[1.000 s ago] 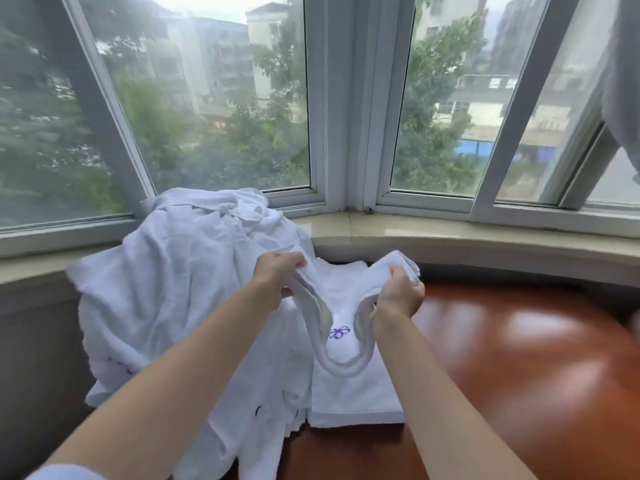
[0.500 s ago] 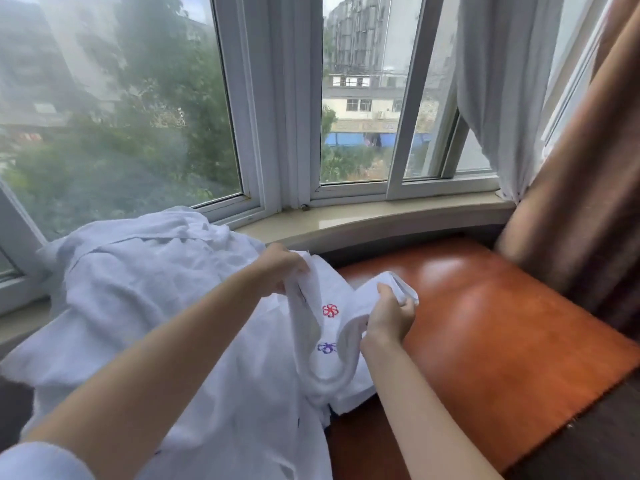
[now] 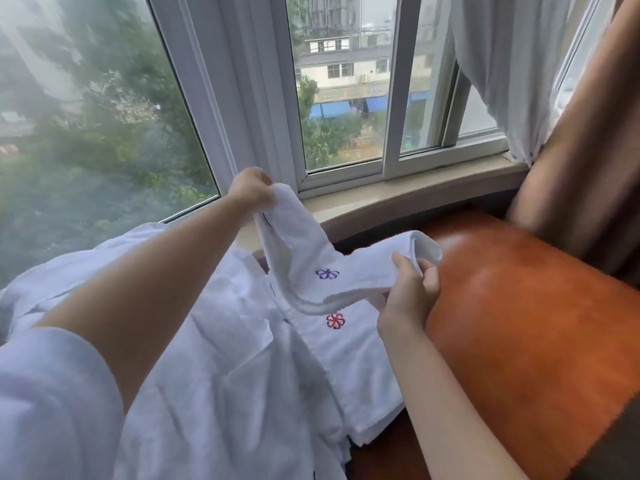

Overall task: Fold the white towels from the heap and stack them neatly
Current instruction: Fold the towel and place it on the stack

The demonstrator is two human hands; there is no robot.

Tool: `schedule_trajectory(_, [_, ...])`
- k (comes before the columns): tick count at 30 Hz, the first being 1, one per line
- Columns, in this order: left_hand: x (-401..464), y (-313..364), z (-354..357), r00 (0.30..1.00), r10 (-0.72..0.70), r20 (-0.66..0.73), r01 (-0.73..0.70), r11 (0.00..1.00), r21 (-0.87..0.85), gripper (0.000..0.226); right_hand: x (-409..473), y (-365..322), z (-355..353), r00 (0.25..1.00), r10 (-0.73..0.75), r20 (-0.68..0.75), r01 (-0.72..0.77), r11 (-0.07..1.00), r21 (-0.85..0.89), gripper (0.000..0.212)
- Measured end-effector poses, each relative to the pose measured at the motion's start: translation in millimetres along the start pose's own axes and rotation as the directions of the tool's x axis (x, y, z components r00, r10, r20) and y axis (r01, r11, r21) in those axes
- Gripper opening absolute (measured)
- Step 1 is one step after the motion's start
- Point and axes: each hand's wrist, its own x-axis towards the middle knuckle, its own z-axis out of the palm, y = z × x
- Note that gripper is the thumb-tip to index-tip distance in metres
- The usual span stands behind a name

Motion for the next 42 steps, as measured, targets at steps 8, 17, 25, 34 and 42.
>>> schedule_trajectory(8, [-22.9,-48.3,106.3,0.927,0.024,0.374,-0.211,0.858,0.468,0.016,0.3,126.6,-87.2,0.838,0.525,-0.153,-0.543,0.769,-0.338,0.037])
schedule_trajectory(17, [-82.9,-43.2,161.9,0.717,-0.102,0.689,-0.4,0.75,0.527,0.042,22.1,106.0,-77.4,0.971,0.185,0.154,-0.11,0.91,-0.4,0.06])
schedule_trajectory(25, [-132.3,-39.2,163.2,0.64,-0.139,0.756,-0.492,0.682,0.542,0.049,-6.7,139.7,-130.8,0.909,0.313,-0.275,-0.415,0.735,-0.537,0.077])
schedule_trajectory(34, [-160.6,-35.2,62.3,0.815,-0.031,0.579,-0.388,0.712,0.585,0.046,-46.3,81.5,-61.6,0.978,0.202,0.061,-0.077,0.612,-0.787,0.053])
schedule_trajectory(42, [-200.2,-87.0,-49.2,0.939,0.097,0.33,-0.278,0.779,0.562,0.039,-144.2,62.7,13.6,0.898,0.212,0.385,0.107,0.746,-0.658,0.033])
